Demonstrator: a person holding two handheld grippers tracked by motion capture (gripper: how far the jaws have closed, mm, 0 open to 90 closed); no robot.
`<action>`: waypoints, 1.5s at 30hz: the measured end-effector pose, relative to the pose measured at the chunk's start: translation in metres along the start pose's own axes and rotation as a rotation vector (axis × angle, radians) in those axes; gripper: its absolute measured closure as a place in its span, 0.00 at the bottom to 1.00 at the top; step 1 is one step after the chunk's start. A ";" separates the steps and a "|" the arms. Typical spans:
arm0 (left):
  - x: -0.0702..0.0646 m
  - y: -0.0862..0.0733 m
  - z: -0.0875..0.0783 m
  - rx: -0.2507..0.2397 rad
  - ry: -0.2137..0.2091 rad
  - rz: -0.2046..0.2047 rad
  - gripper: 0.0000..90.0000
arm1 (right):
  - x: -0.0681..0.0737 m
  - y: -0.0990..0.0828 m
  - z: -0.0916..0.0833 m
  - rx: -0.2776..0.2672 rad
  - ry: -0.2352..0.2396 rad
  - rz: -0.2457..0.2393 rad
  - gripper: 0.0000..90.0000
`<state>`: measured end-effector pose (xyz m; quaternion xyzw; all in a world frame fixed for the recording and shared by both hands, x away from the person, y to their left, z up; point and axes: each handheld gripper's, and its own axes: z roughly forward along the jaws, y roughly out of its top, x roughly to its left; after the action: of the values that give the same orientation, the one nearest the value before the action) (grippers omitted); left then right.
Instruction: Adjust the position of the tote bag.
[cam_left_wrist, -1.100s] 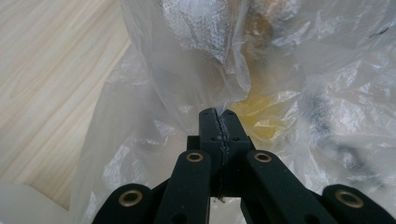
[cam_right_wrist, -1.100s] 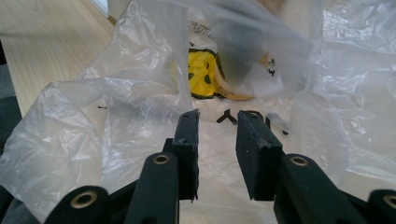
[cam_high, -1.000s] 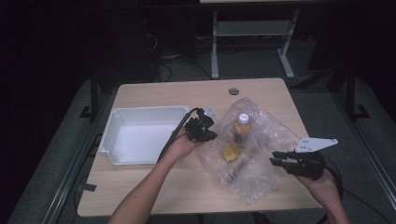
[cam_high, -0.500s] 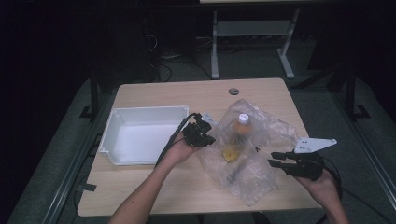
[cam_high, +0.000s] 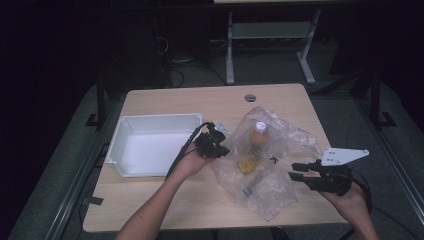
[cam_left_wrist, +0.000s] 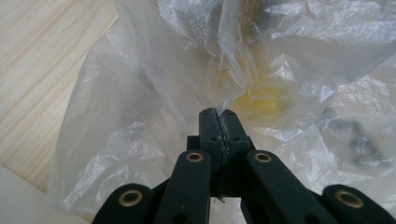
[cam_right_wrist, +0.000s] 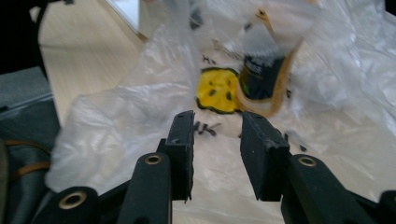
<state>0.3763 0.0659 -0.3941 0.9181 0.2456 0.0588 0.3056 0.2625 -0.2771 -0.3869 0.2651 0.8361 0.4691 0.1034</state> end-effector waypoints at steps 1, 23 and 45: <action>0.000 0.000 0.000 0.001 0.002 0.003 1.00 | 0.001 0.001 -0.001 -0.004 0.008 -0.004 0.69; 0.000 0.004 -0.012 -0.024 -0.004 0.011 0.90 | -0.003 0.027 0.038 0.060 0.093 -0.056 1.00; -0.025 0.008 -0.044 -0.100 -0.094 0.095 0.70 | 0.002 0.042 0.055 0.027 0.101 -0.072 1.00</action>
<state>0.3460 0.0719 -0.3527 0.9140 0.1840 0.0422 0.3591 0.2980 -0.2184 -0.3812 0.2123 0.8554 0.4666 0.0744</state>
